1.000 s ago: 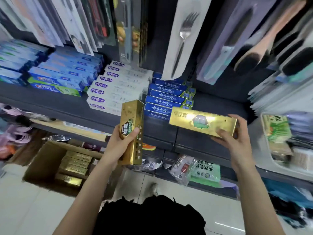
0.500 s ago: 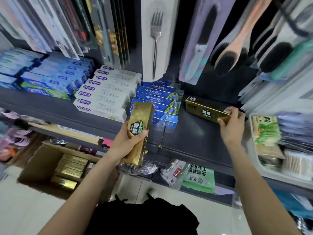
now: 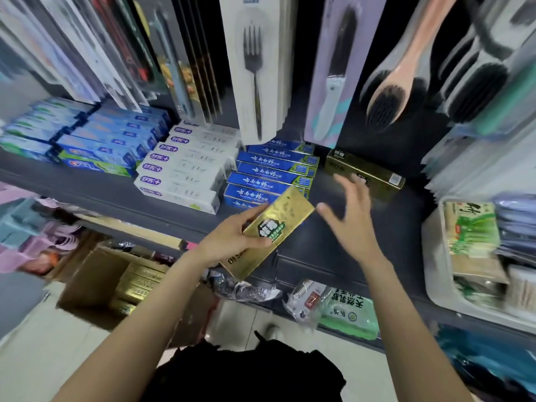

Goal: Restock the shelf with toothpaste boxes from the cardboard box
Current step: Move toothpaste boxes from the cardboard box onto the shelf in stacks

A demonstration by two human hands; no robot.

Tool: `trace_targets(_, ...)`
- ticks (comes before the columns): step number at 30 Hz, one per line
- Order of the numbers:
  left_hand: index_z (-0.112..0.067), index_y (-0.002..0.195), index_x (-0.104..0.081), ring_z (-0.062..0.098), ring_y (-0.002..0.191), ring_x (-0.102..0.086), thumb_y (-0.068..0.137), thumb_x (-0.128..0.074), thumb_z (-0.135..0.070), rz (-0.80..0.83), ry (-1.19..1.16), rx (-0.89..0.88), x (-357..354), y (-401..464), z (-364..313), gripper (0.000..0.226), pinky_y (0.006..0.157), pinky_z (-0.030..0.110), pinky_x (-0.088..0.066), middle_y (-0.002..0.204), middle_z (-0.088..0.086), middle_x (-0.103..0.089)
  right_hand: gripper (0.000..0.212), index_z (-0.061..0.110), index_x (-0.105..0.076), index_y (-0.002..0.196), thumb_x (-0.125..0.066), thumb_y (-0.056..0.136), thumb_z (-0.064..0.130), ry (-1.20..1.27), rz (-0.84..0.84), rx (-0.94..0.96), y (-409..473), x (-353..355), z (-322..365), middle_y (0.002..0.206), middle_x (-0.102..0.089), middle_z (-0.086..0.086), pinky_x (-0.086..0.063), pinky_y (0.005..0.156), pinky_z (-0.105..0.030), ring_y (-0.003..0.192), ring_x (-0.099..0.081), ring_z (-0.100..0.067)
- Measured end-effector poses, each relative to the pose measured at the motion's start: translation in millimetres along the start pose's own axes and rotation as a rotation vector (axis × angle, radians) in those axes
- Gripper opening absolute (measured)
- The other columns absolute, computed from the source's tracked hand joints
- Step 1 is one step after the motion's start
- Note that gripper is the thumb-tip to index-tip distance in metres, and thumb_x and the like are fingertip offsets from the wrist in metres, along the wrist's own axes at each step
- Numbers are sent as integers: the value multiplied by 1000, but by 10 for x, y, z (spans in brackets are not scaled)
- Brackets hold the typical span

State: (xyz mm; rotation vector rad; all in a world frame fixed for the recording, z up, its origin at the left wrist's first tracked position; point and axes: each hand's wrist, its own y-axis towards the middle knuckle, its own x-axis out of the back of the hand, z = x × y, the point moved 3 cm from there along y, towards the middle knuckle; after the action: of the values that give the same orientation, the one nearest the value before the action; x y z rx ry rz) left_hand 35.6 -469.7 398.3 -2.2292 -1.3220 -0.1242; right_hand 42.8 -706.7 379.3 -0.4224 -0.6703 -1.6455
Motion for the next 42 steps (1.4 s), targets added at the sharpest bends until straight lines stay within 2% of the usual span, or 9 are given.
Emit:
trace_targets(3, -38, 134, -46, 0, 112, -55, 65, -80, -38, 207, 282, -37, -23, 165, -216, 78, 98, 24, -40, 122, -19, -61, 83, 38, -24, 145, -68, 77, 54, -276, 403, 193, -208, -4, 308, 153, -22, 2, -1, 115, -42, 145, -6, -16)
trace_targets(7, -28, 128, -45, 5, 106, -54, 60, -86, -40, 215, 644, -152, -258, 339, -481, 80, 86, 22, -37, 119, -12, -59, 87, 35, -32, 140, -64, 68, 69, -490, 551, 109, -254, 295, 224, 133, -50, 6, -30, 97, -36, 124, -42, -18)
trace_targets(10, -25, 125, -45, 9, 113, -52, 69, -80, -40, 28, 646, -373, -431, 411, -590, 68, 91, 22, -36, 124, -8, -58, 73, 28, -50, 120, -61, 65, 75, -481, 441, 74, -304, 591, 10, 111, -53, 8, -40, 83, -33, 107, -52, -16)
trace_targets(14, -18, 126, -53, 21, 117, -50, 85, -65, -30, -468, 623, -480, -259, 589, -386, 44, 99, 34, -38, 124, 1, -59, 57, 9, -53, 114, -76, 74, 41, -563, 28, -31, -158, 858, -457, 106, -52, -12, -43, 80, -39, 98, -52, -33)
trace_targets(22, -27, 147, -26, 14, 143, -19, 94, -46, -43, -226, 997, -90, -203, 744, 261, 59, 118, 45, -11, 156, -8, -19, 56, 3, -53, 121, -74, 77, 30, -914, -89, -178, 580, 596, -964, 119, -49, -26, -35, 94, -53, 112, -42, -44)
trace_targets(28, -25, 138, -43, 17, 134, -38, 92, -52, -34, -276, 857, -191, -101, 747, 248, 48, 115, 39, -19, 146, -5, -41, 45, 6, -52, 120, -66, 77, 9, -850, -222, -170, 641, 312, -845, 116, -50, -28, -39, 90, -50, 106, -45, -43)
trace_targets(32, -19, 115, -64, 22, 97, -63, 87, -44, -39, -564, 567, -378, 66, 438, 270, 40, 90, 34, -45, 101, -4, -69, 25, 9, -62, 106, -62, 81, 11, -556, -279, 3, 202, -3, -299, 98, -63, -16, -47, 75, -41, 87, -59, -36)
trace_targets(37, -19, 92, -68, 16, 64, -59, 88, -45, -36, -834, 462, -361, 407, -329, 671, 29, 64, 28, -43, 69, -5, -64, 9, 16, -65, 93, -60, 87, 13, -297, 18, 119, -343, -508, 394, 79, -69, -3, -49, 60, -32, 68, -65, -25)
trace_targets(42, -24, 99, -65, 14, 71, -58, 85, -44, -42, -861, 403, 38, 832, -1043, 1693, 32, 61, 27, -44, 76, -9, -59, 11, 22, -64, 99, -60, 89, 20, -283, 484, 192, -603, -1302, 1010, 86, -68, 4, -49, 62, -33, 75, -65, -20)
